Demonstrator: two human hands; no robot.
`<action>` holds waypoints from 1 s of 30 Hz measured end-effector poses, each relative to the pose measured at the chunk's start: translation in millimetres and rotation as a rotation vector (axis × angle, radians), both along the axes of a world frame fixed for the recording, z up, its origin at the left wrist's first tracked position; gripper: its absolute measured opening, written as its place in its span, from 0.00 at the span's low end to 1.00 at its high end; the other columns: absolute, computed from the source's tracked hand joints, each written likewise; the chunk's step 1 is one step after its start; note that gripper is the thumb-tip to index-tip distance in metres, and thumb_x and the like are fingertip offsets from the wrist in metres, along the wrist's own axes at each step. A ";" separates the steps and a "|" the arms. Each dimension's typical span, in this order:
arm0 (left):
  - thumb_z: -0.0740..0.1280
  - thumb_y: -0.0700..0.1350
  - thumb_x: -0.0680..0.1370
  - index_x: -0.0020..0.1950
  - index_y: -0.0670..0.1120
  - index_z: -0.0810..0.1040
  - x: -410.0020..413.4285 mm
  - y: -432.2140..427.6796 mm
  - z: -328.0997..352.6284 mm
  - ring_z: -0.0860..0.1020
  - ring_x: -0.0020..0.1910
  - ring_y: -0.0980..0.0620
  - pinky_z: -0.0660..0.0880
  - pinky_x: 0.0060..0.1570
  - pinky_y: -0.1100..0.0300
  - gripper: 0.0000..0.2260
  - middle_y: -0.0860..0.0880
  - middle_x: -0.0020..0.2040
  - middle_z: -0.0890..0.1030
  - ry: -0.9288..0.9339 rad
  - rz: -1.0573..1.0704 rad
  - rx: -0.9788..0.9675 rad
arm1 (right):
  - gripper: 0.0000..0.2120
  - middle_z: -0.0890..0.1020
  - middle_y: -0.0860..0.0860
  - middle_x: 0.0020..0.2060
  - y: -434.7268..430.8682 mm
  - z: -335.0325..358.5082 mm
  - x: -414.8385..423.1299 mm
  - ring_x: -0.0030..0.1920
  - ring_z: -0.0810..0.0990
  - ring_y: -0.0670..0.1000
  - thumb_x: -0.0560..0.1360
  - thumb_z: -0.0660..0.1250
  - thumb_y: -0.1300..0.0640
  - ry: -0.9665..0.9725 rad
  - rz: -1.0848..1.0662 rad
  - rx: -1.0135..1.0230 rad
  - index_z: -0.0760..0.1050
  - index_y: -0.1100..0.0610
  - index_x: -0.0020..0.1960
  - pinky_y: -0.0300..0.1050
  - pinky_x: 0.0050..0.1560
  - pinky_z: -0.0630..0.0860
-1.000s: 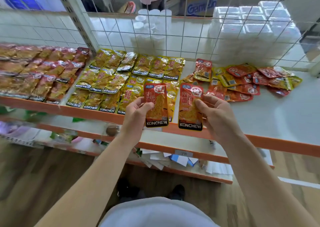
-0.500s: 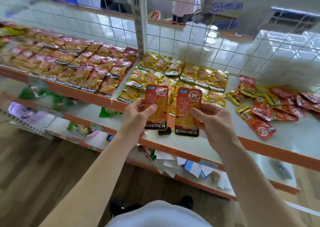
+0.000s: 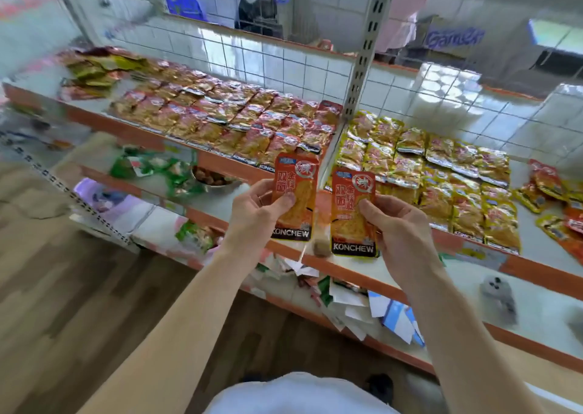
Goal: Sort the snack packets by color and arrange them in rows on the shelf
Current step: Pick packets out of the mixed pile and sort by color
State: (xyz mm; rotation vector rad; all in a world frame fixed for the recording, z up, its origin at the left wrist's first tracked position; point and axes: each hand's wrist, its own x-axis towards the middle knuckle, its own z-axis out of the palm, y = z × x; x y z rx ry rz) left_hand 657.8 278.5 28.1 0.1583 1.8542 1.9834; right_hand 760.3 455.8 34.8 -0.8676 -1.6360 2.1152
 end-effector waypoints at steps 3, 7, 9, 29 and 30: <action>0.72 0.40 0.78 0.50 0.50 0.83 -11.2 -29.8 3.8 0.85 0.48 0.48 0.80 0.58 0.47 0.06 0.51 0.47 0.87 0.019 0.031 -0.006 | 0.03 0.86 0.57 0.46 -26.1 3.8 -17.5 0.47 0.86 0.56 0.74 0.72 0.64 0.004 -0.009 -0.008 0.82 0.60 0.48 0.58 0.55 0.81; 0.71 0.41 0.78 0.50 0.52 0.82 -26.5 -59.0 6.3 0.86 0.45 0.53 0.80 0.51 0.54 0.06 0.54 0.44 0.87 0.041 0.048 -0.021 | 0.05 0.87 0.56 0.47 -52.6 9.6 -38.2 0.49 0.86 0.58 0.74 0.73 0.63 -0.011 0.033 0.023 0.82 0.60 0.51 0.59 0.55 0.81; 0.72 0.41 0.78 0.51 0.51 0.82 -33.8 -67.5 5.5 0.85 0.47 0.52 0.80 0.54 0.52 0.05 0.53 0.45 0.87 0.040 0.056 -0.027 | 0.06 0.87 0.56 0.47 -61.8 10.2 -47.6 0.49 0.86 0.58 0.74 0.73 0.62 -0.026 0.070 0.052 0.83 0.61 0.51 0.59 0.55 0.81; 0.72 0.40 0.78 0.54 0.50 0.82 -210.8 -119.0 0.7 0.85 0.51 0.50 0.80 0.56 0.50 0.07 0.51 0.50 0.87 0.001 0.215 -0.119 | 0.09 0.86 0.56 0.48 -106.1 -7.2 -256.0 0.52 0.85 0.61 0.72 0.76 0.58 -0.029 0.226 0.008 0.83 0.59 0.51 0.62 0.58 0.79; 0.72 0.40 0.78 0.54 0.50 0.82 -220.3 -120.2 0.7 0.85 0.52 0.50 0.80 0.57 0.50 0.07 0.51 0.50 0.87 -0.003 0.222 -0.122 | 0.07 0.87 0.56 0.47 -107.1 -6.3 -265.8 0.51 0.85 0.60 0.72 0.75 0.59 -0.030 0.232 0.023 0.83 0.58 0.50 0.63 0.59 0.79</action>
